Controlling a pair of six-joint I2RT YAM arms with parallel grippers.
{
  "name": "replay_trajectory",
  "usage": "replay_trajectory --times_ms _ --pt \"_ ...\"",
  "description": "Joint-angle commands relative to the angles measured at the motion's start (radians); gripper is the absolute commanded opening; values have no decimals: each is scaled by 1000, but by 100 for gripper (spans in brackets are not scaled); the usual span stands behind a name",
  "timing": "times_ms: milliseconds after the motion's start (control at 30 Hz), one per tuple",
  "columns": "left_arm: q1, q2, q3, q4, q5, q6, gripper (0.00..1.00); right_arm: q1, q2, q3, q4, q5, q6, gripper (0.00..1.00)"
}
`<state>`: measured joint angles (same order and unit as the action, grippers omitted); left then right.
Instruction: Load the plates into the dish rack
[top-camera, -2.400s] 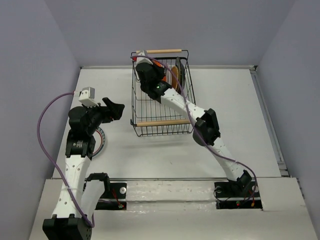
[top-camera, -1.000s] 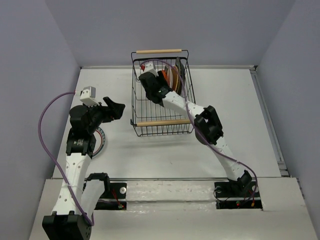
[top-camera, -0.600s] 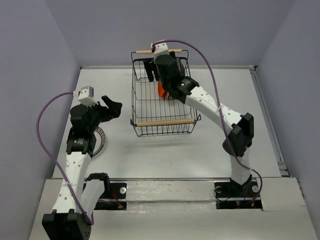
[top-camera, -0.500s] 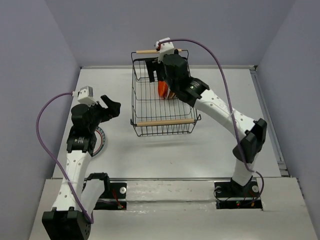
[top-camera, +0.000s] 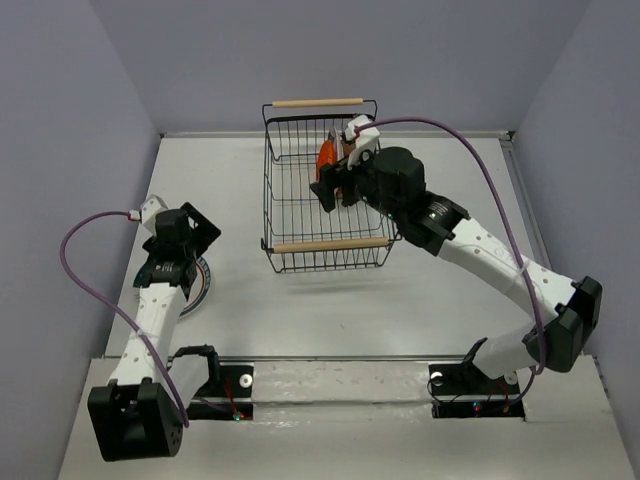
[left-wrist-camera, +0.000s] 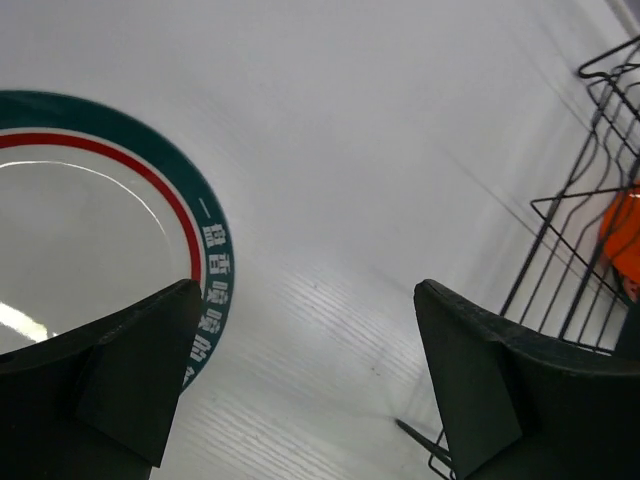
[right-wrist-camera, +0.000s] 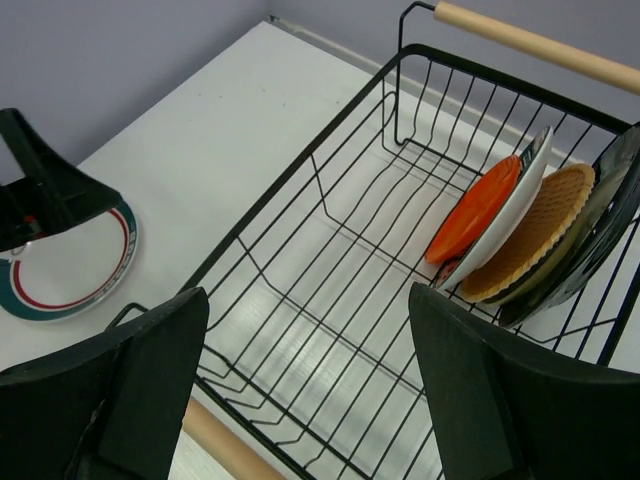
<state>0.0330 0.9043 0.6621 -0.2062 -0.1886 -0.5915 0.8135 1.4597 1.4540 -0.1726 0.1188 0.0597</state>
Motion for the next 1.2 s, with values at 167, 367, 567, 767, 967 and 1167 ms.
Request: replay_trajectory --times_ms 167,367,567,767,967,1167 --pt "39 199 -5 22 -141 -77 93 4 -183 -127 125 -51 19 87" --pt "27 317 -42 83 -130 -116 78 4 -225 -168 146 -33 19 87" --pt "-2 439 -56 174 -118 -128 72 4 -255 -188 159 -45 23 87" --pt "-2 511 -23 295 -57 -128 65 4 -271 -196 160 -59 26 87" --pt "2 680 172 381 -12 -51 66 4 -328 -211 162 -59 38 86" --pt "2 795 445 343 95 -19 67 4 -371 -225 162 -44 37 86"
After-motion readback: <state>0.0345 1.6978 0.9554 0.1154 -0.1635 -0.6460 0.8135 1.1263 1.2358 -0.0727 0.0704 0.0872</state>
